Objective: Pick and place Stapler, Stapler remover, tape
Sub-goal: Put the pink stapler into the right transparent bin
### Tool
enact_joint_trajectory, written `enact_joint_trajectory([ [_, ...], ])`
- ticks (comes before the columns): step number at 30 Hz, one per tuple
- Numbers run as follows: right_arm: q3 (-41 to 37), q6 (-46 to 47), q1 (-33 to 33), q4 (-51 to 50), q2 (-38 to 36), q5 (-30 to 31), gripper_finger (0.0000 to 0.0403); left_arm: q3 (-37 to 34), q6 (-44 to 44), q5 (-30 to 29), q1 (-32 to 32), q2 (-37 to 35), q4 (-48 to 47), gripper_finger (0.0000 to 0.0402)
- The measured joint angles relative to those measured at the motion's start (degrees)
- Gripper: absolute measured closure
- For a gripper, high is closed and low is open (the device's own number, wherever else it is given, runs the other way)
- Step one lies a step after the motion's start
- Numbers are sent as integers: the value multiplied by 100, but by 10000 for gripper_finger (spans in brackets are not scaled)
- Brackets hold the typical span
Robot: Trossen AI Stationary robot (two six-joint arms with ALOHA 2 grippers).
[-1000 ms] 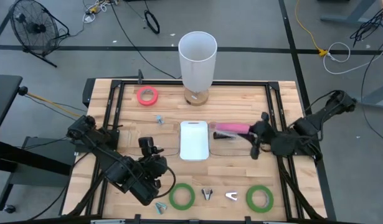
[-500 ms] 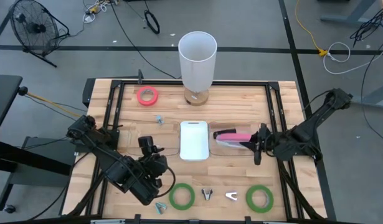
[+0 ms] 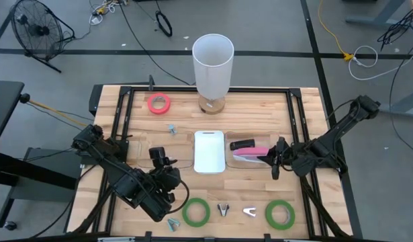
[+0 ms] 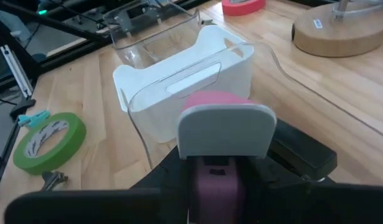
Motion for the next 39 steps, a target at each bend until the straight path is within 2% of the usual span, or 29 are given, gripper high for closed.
enact_joint_trajectory([
  [11, -469, -12, -267, 554, 79, -107, 327, 0, 2, -16, 0, 0, 8, 204],
  [27, -475, -385, -737, 1131, 881, -463, 327, -2, 7, -121, 0, 0, 9, 204],
  [34, -475, -369, -843, 1177, 922, -559, 327, -2, 8, -122, 0, 0, 9, 204],
  [36, -475, -368, -848, 1175, 922, -602, 313, -2, 9, -121, 0, 0, 9, 204],
  [39, -475, -405, -846, 1143, 923, -709, 265, -2, 9, -120, 0, 0, 9, 204],
])
